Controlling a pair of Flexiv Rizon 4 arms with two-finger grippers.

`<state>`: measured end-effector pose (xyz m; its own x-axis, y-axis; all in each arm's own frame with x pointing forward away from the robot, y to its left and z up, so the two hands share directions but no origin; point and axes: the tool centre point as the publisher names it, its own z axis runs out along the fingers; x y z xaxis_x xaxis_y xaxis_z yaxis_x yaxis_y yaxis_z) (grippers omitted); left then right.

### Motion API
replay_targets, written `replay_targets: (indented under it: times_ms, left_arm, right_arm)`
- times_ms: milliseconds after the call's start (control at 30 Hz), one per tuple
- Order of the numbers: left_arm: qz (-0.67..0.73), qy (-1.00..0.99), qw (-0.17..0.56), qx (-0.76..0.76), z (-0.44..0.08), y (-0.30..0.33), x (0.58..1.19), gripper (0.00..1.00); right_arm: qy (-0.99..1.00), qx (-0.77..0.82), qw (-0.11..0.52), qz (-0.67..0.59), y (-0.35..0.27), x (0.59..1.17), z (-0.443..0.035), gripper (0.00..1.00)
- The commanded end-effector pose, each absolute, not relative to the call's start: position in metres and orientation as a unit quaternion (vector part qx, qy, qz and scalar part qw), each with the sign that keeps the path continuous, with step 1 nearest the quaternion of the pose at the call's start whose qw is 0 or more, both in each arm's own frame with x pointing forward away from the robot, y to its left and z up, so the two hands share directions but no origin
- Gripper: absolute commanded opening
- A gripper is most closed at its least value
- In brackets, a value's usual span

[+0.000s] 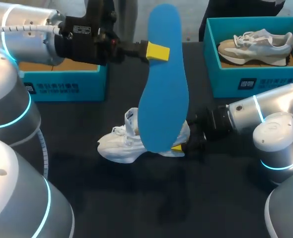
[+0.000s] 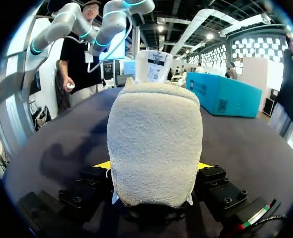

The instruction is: Take the shoe out of the shoebox, open the shoe tongue, remove and reinsert the insole, then place the shoe into the shoebox

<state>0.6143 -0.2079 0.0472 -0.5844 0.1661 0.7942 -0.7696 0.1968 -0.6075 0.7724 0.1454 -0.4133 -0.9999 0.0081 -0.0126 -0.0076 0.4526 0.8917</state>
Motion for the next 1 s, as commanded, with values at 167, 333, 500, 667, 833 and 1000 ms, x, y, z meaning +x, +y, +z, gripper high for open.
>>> replay_targets:
  times_ms: [167,333,500,667,833,1000]
  left_arm:
    - [0.594,-0.669,0.387,0.221,0.055,-0.205,0.6,0.0]
    - [0.595,-0.669,0.385,0.224,0.053,-0.205,0.595,0.0]
    - [0.588,-0.664,0.403,0.227,0.046,-0.208,0.588,0.0]
    - [0.586,-0.664,0.403,0.231,0.045,-0.21,0.582,0.0]
    - [0.586,-0.663,0.402,0.235,0.043,-0.211,0.581,0.0]
    - [0.586,-0.663,0.402,0.235,0.043,-0.211,0.581,0.0]
  right_arm:
    - [0.853,0.0,0.008,0.522,0.146,0.772,-0.413,0.0]
    - [0.853,0.0,0.008,0.522,0.146,0.772,-0.413,0.0]
    - [0.853,0.0,0.008,0.522,0.146,0.772,-0.413,0.0]
    - [0.853,0.0,0.008,0.522,0.146,0.772,-0.413,0.0]
    - [0.853,0.0,0.008,0.522,0.146,0.772,-0.413,0.0]
    - [0.853,0.0,0.008,0.522,0.146,0.772,-0.413,0.0]
